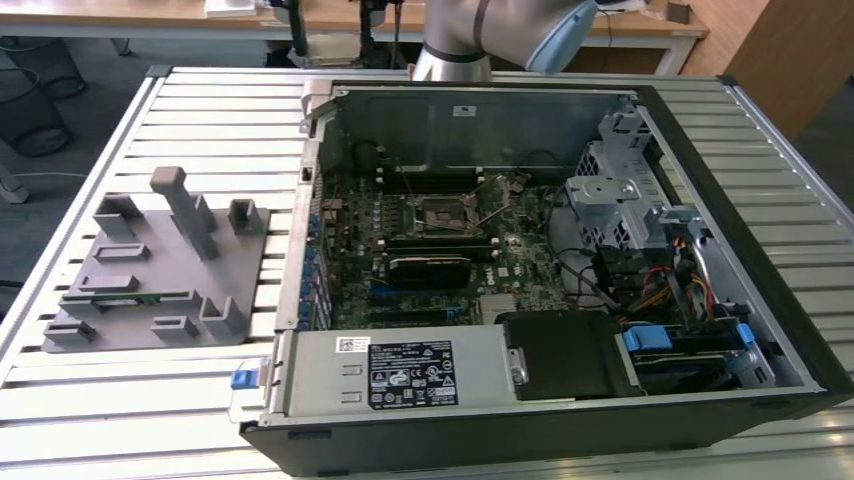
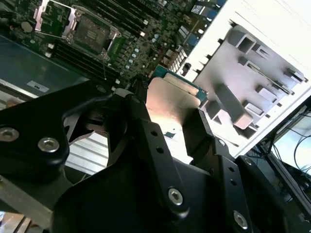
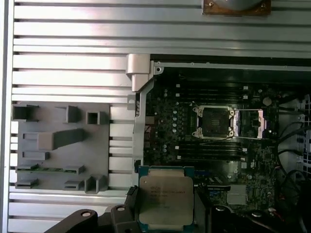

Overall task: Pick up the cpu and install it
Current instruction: 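Pick up the cpu and move it towards the insertion slot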

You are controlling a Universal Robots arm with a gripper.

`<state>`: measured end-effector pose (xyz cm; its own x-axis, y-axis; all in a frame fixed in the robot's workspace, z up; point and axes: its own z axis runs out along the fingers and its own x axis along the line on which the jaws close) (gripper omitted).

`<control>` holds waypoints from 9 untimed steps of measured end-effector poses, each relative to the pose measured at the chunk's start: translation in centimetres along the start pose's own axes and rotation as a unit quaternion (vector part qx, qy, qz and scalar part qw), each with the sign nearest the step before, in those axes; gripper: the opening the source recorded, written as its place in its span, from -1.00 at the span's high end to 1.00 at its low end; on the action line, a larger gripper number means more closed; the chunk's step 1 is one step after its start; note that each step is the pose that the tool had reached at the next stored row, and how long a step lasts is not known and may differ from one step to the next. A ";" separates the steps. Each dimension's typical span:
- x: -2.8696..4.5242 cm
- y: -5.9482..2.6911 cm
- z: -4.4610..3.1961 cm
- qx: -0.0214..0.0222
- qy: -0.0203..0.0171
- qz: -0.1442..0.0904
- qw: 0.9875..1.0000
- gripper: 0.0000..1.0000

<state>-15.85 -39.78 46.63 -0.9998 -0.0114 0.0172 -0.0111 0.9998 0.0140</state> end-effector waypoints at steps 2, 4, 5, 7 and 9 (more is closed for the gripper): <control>-0.91 0.00 0.18 0.000 0.000 0.000 1.000 -0.07; -1.81 0.08 0.39 0.000 0.000 0.000 1.000 -0.07; -2.31 0.19 0.53 0.000 0.001 0.000 1.000 -0.07; -3.15 0.53 0.84 0.000 0.001 0.000 1.000 -0.07; -3.97 0.88 1.15 0.000 0.001 0.000 1.000 -0.07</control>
<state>-11.91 -38.84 45.42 -0.9998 -0.0114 0.0190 -0.0111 0.9998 0.0140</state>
